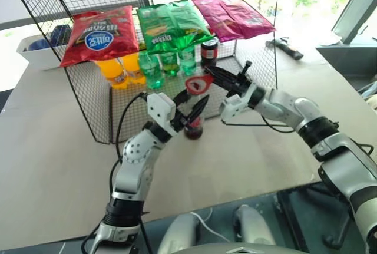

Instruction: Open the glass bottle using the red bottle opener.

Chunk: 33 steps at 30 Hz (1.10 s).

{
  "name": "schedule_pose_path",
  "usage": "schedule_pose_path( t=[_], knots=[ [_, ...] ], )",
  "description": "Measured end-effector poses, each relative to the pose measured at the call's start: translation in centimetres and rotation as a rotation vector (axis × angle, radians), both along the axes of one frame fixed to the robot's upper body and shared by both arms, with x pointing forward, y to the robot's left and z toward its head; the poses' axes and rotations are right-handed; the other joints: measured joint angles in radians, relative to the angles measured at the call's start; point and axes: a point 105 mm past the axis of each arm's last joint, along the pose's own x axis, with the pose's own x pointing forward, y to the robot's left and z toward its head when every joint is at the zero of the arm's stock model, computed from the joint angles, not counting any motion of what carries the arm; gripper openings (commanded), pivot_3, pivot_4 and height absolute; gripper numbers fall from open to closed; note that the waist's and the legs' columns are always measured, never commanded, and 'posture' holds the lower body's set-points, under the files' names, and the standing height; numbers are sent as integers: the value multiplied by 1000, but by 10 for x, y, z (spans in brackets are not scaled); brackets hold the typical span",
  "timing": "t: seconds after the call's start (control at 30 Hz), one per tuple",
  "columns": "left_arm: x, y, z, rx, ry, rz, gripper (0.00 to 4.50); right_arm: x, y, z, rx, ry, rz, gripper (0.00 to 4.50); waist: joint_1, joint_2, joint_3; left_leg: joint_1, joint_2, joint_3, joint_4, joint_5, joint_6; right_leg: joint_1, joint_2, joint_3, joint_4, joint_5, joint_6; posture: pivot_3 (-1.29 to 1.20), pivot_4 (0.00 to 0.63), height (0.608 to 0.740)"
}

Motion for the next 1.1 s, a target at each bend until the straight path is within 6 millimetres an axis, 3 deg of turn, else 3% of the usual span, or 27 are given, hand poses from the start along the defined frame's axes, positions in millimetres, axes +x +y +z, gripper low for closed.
schedule_pose_path(
  t=[0.5,0.83,0.93,1.1],
  knots=[
    [-4,1,-1,-3,0,3,2028,-2,-7,16,-14,-82,-8,0,2,1,1,-1,0,0,0,0,0,-1,0,0,0,0,0,0,150,739],
    [-5,2,-1,-4,-3,6,2028,-10,-12,47,160,-118,23,0,3,1,1,-1,0,0,0,0,0,-1,0,0,-1,0,0,0,150,739],
    [-5,3,-1,-6,-3,12,2028,-4,-15,37,157,-59,-3,0,3,1,1,-1,0,-1,0,0,0,-1,0,0,-1,0,0,0,150,739],
    [-5,4,-1,-6,-3,14,2028,3,-20,-1,120,102,-51,0,2,1,1,-1,0,0,0,0,0,-1,0,0,-1,0,0,0,150,739]
  ],
)
